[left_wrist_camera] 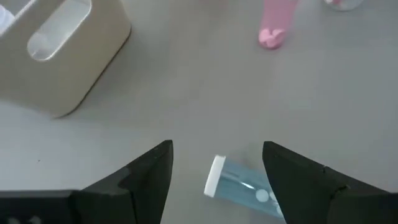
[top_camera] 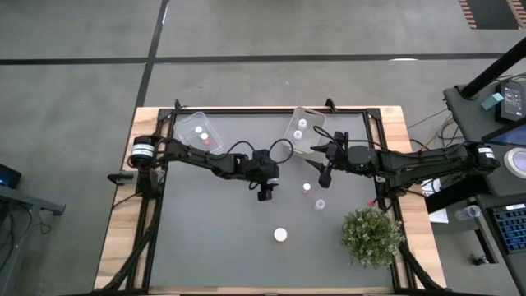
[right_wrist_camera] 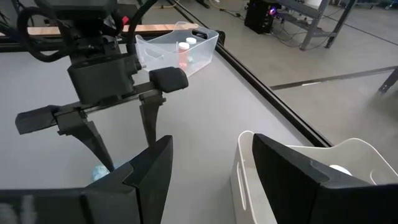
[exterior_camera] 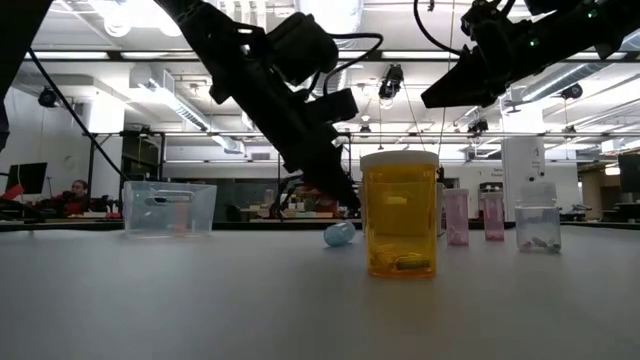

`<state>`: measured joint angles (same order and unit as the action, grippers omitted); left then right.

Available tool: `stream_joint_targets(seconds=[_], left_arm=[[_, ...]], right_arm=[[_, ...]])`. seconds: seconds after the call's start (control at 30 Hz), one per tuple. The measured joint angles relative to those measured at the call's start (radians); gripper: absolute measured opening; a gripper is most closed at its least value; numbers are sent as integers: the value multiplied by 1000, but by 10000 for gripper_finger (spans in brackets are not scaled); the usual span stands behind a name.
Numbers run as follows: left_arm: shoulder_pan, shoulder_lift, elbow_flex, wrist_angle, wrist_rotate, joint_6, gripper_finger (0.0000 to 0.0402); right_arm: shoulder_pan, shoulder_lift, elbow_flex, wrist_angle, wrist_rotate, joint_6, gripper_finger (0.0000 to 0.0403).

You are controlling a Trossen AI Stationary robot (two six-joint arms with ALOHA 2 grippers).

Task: Pick and place medicine bottles into bin by pill shape (circle, oval)
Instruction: Put the blue pill bottle into the transparent bin

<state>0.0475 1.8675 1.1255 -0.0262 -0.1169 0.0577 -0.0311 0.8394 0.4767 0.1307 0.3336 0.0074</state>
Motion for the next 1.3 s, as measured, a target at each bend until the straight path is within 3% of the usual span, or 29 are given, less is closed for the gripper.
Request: stream_joint_targets(seconds=[0.17,0.37,0.47,0.7,1.3], left_arm=[[0,0,0,-42,1,-111,233],[-17,-2,14,-97,4,-450,233],[-47,3,31,-96,-7,-546,233],[-64,41,65,-160,-125,-578,216],[-73,117,64,-111,-128,-570,202]], right_arm=[[0,0,0,0,0,0,215],[0,0,0,0,0,-1,215],[0,0,0,0,0,-3,215],[0,0,0,0,0,-8,215],[0,0,0,-2,0,-8,215]])
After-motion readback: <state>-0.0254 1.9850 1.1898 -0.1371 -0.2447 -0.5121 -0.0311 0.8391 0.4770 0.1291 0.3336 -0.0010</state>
